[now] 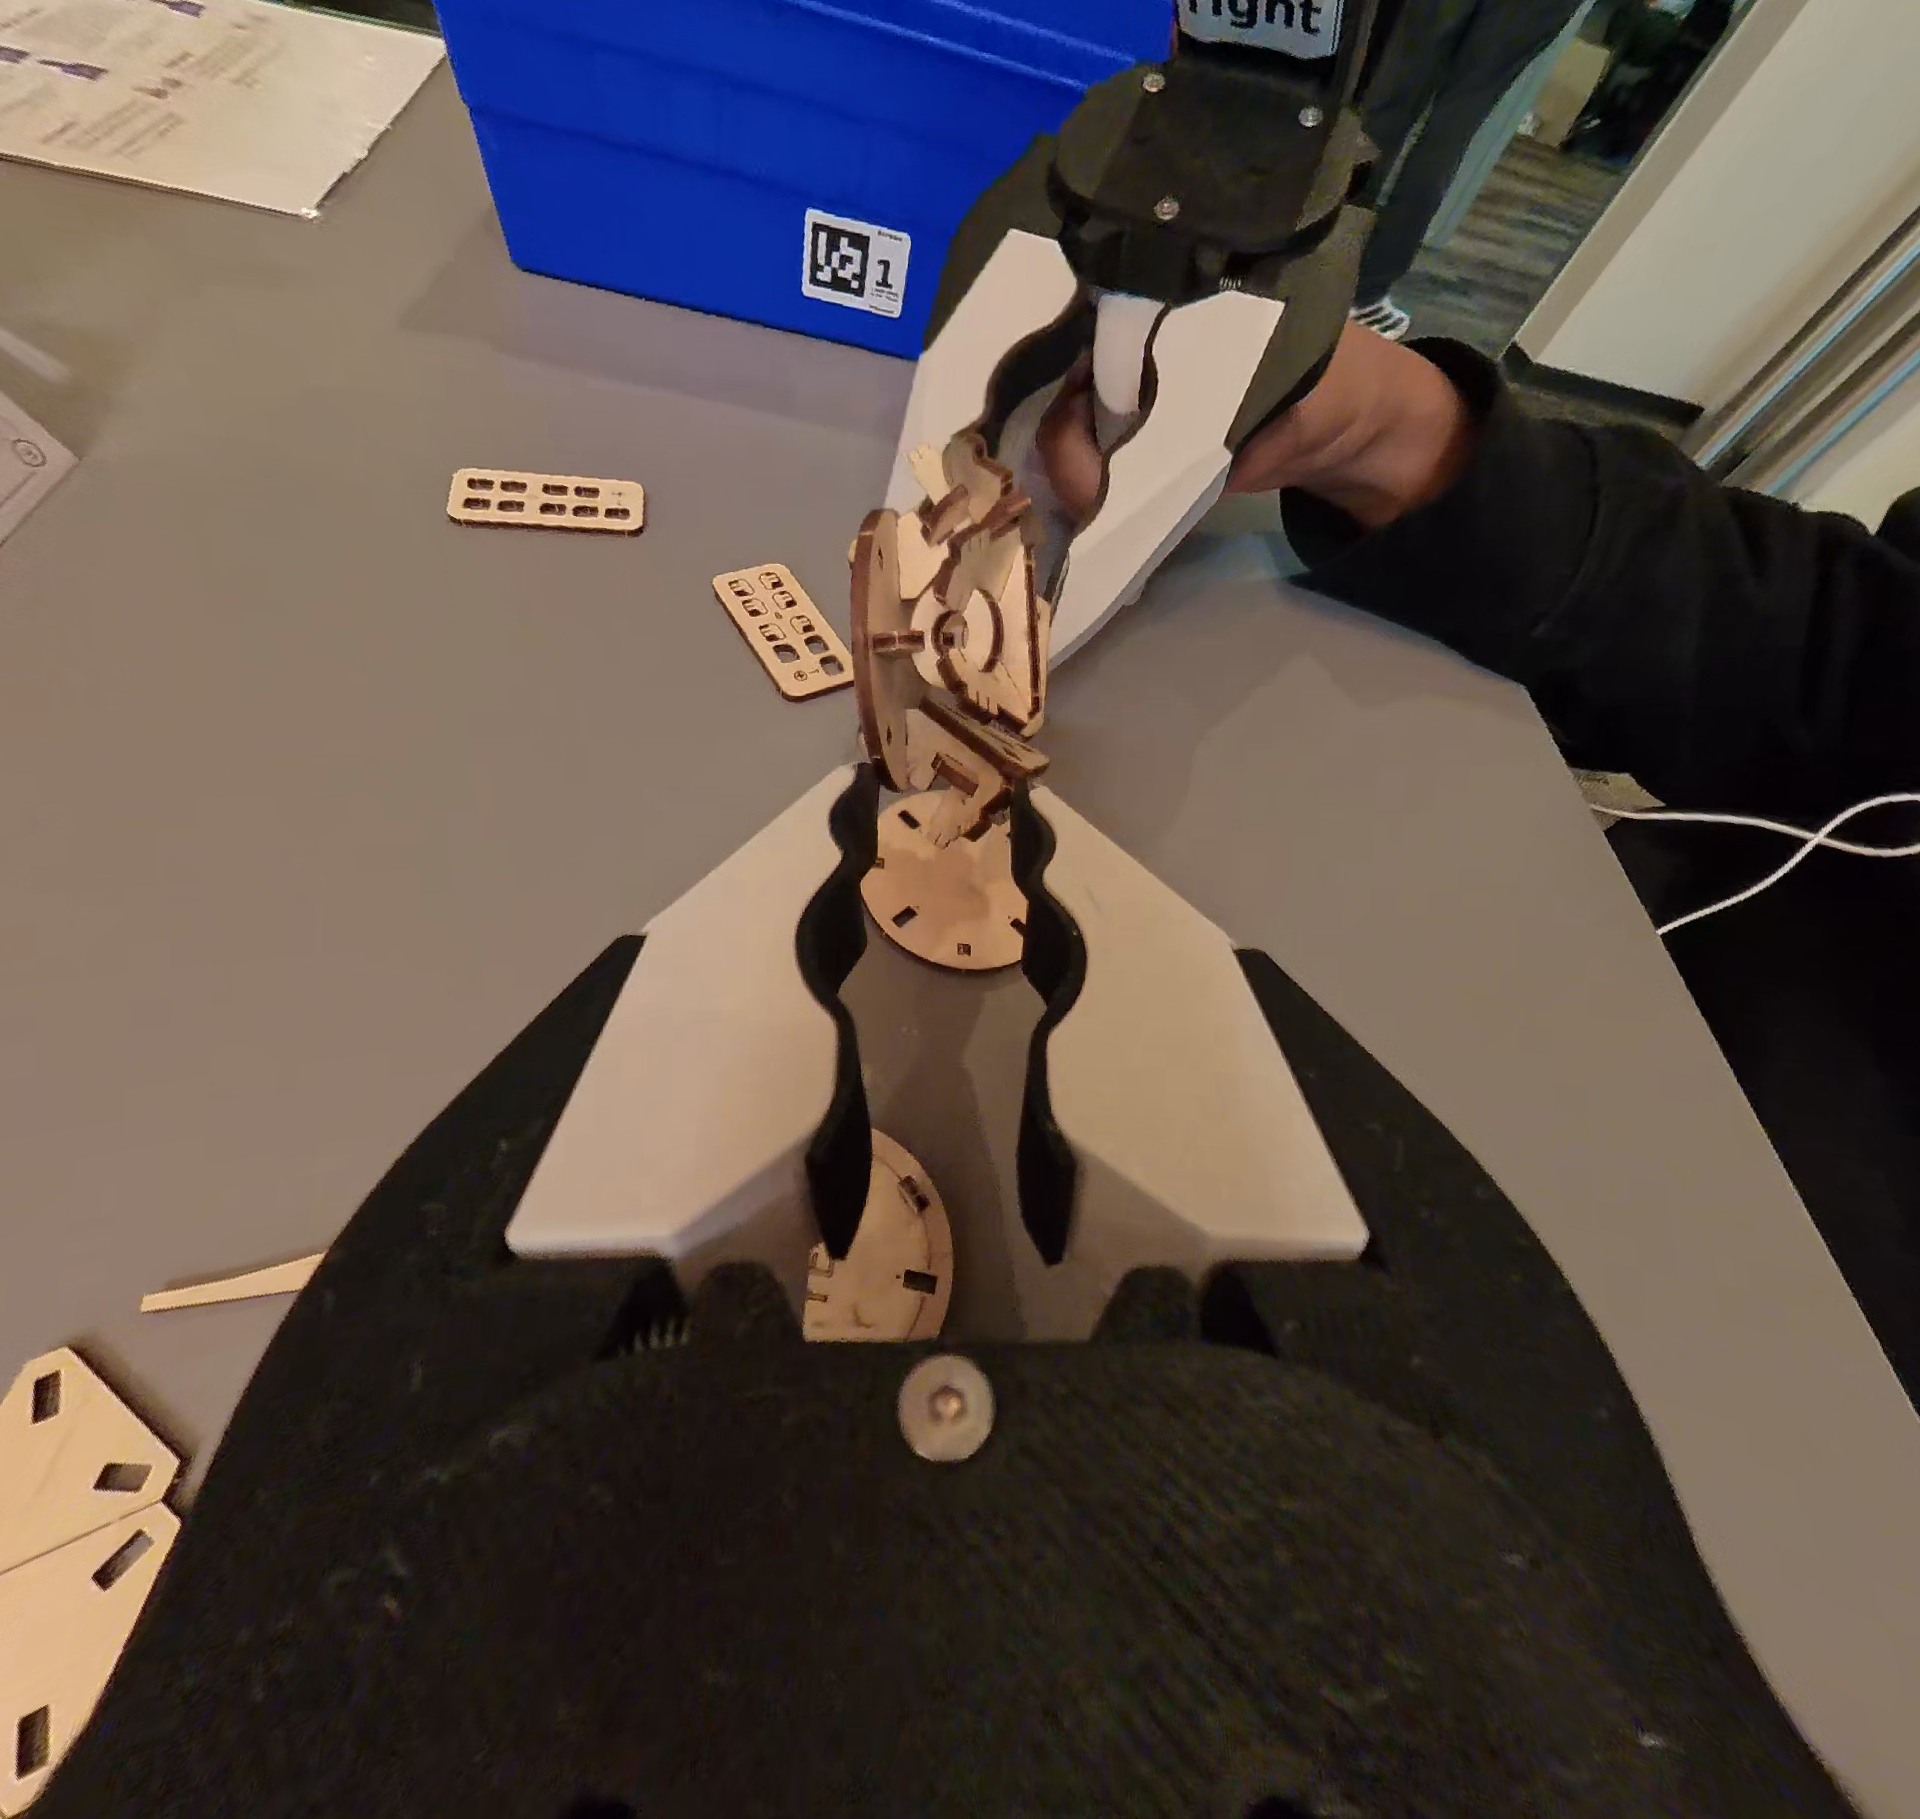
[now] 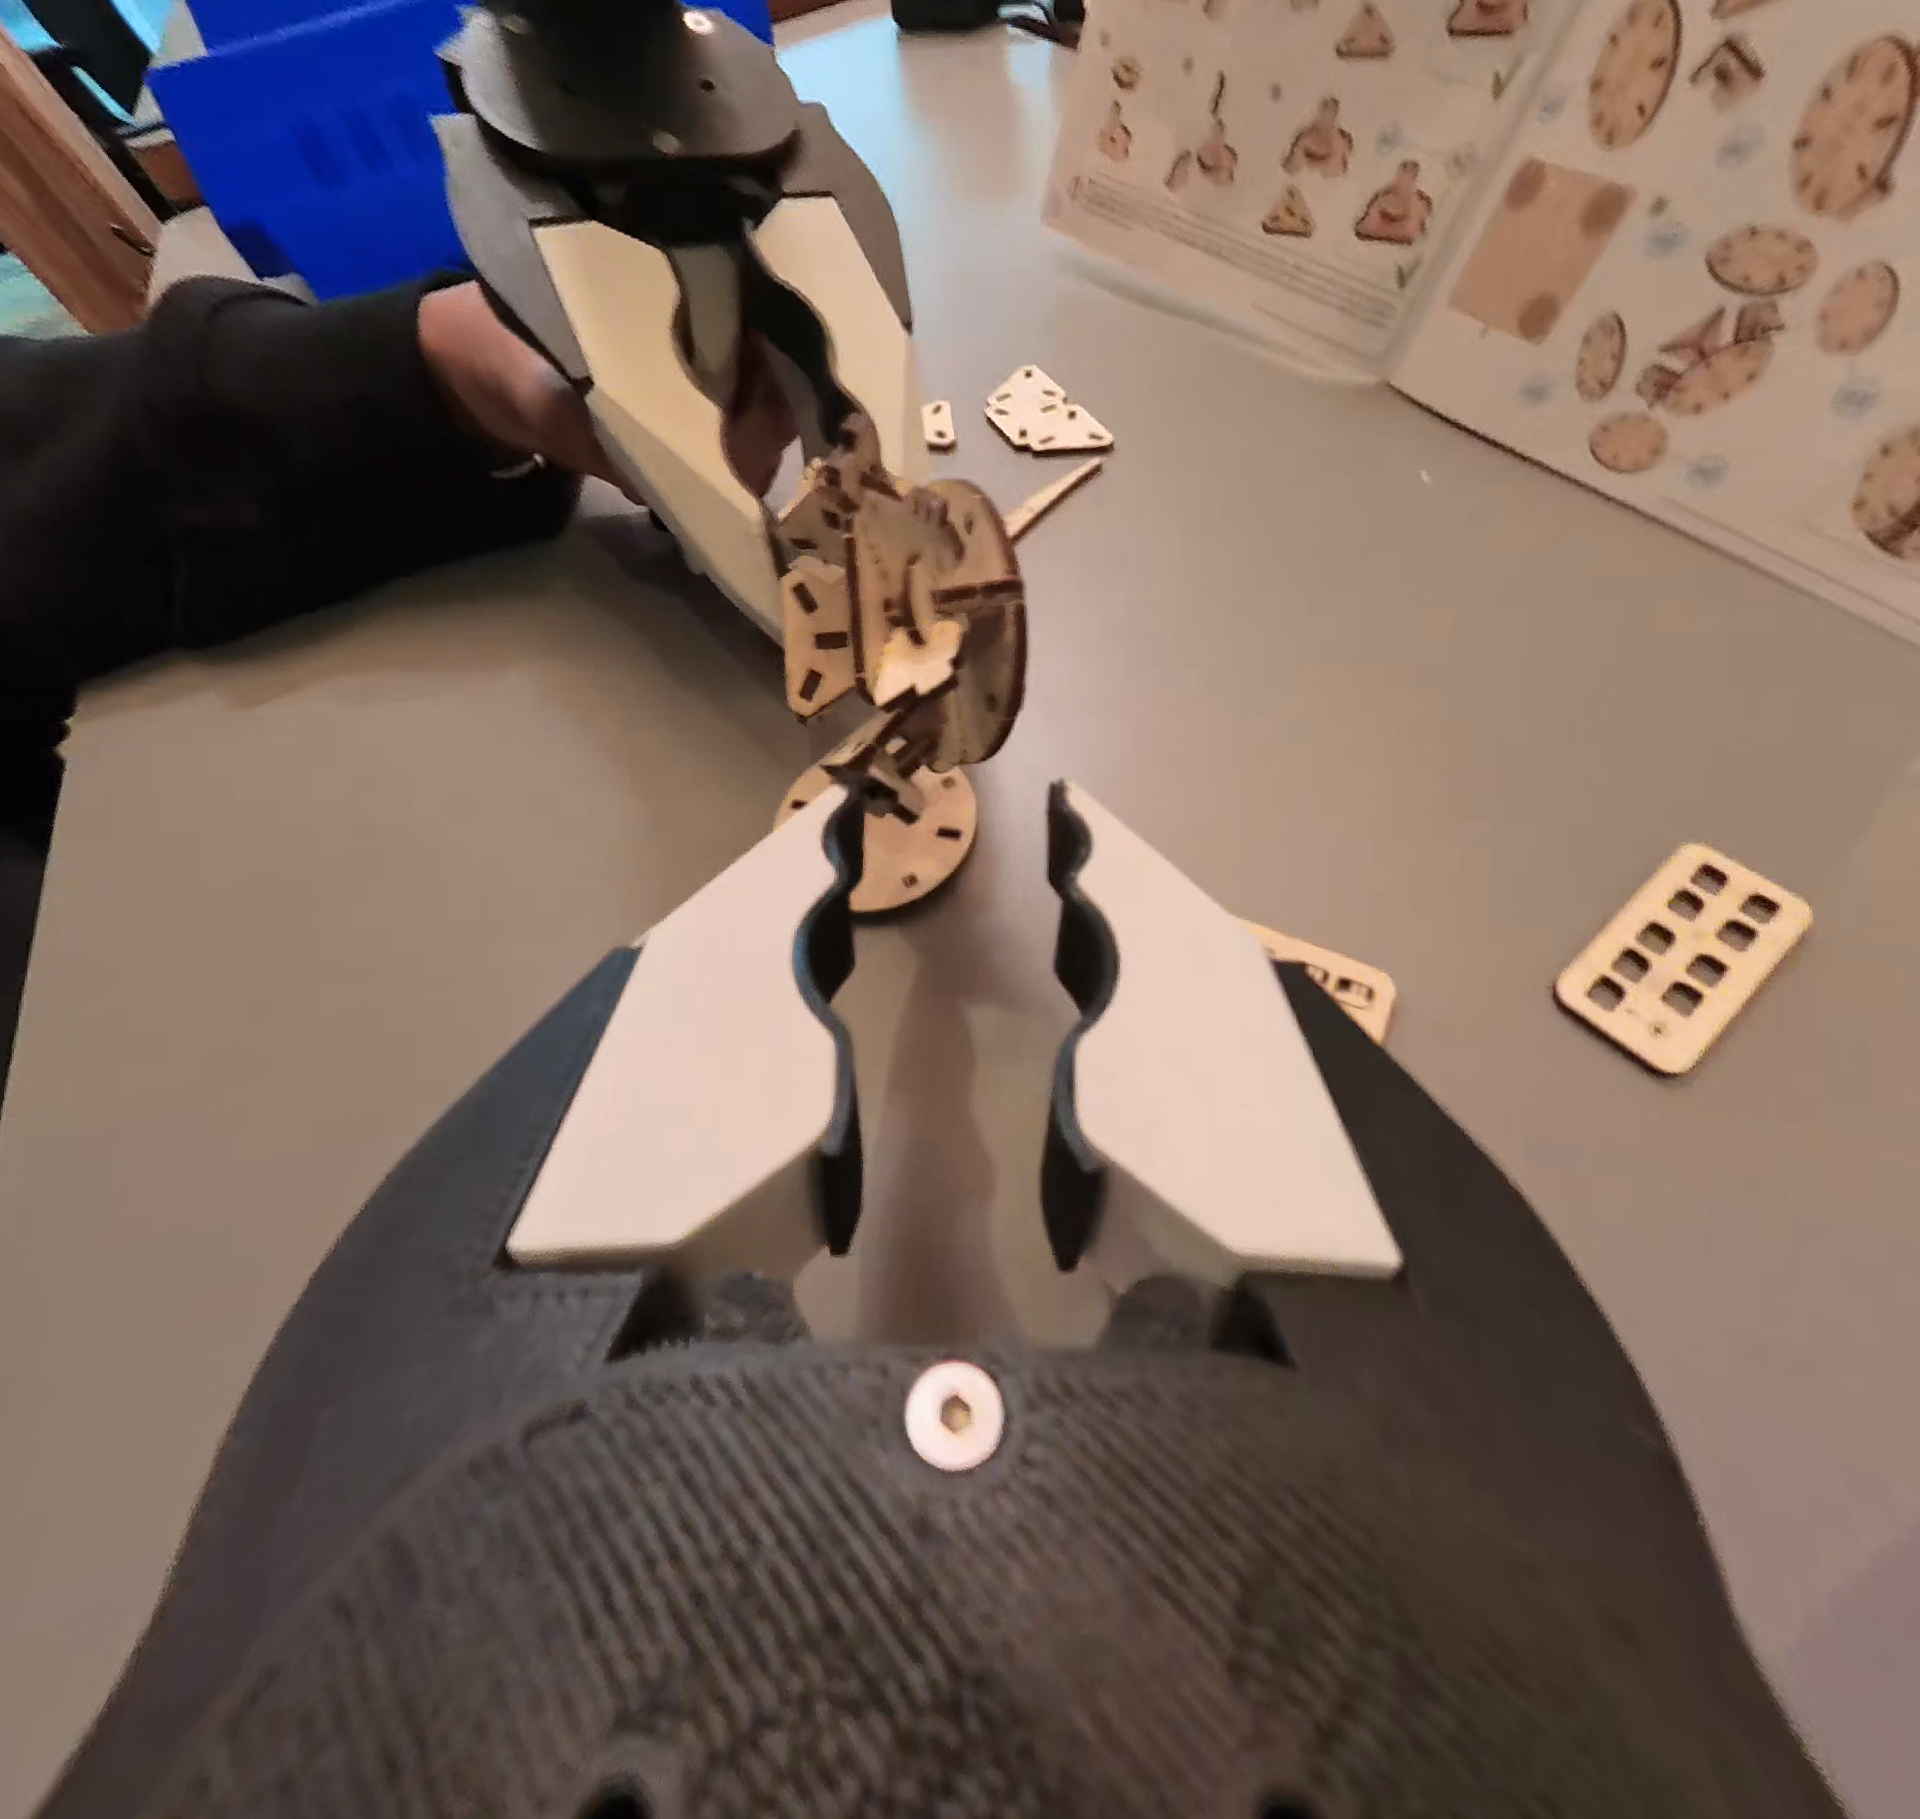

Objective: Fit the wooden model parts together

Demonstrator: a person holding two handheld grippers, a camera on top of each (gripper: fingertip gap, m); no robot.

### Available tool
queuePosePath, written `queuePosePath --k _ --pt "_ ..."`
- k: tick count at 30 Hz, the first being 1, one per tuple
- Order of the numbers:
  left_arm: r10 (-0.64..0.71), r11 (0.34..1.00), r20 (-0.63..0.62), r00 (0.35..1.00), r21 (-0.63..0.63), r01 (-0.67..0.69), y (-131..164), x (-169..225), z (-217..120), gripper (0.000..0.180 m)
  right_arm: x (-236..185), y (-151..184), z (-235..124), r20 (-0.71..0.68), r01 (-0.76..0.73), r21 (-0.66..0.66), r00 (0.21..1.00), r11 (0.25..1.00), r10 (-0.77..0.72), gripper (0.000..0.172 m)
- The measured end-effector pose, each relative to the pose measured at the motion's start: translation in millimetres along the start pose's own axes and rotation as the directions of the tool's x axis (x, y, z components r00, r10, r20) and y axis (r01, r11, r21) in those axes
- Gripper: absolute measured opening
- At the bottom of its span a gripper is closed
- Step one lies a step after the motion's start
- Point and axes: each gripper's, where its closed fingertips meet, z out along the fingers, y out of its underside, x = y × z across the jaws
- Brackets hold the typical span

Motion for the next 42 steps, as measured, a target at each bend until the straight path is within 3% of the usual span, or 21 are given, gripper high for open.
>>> queuePosePath --k 10,15,21,33,37,42 --pt "-0.006 1.000 -0.007 1.000 0.028 0.006 -3.6 -0.2 -2.8 0.020 -3.4 -1.4 -4.6 0.029 0.014 0.015 0.999 1.000 -0.015 0.047" --pt "0.004 1.000 -0.045 0.999 0.024 -0.003 -3.2 6.3 -2.2 0.020 -10.6 -7.6 -7.0 0.049 0.141 0.067 0.988 0.988 -0.144 0.050" --pt "0.044 0.999 -0.064 0.997 0.016 -0.043 -2.2 11.9 -1.5 0.020 -10.0 -6.5 -13.4 -0.020 0.345 0.087 0.938 0.934 -0.345 0.040" --pt "0.106 0.993 0.005 0.994 -0.055 -0.106 7.5 2.1 -0.5 0.020 -10.4 -0.8 -1.8 -0.016 0.390 0.027 0.921 0.920 -0.390 0.030" --pt "0.133 0.985 0.048 0.990 -0.117 -0.126 15.7 -4.5 1.0 0.005 -4.1 2.8 2.7 -0.038 0.384 -0.016 0.922 0.923 -0.385 0.027" --pt "0.136 0.981 0.079 0.988 -0.151 -0.123 20.4 -10.4 1.1 0.005 0.7 9.9 9.4 -0.049 0.380 -0.081 0.922 0.922 -0.384 0.027"
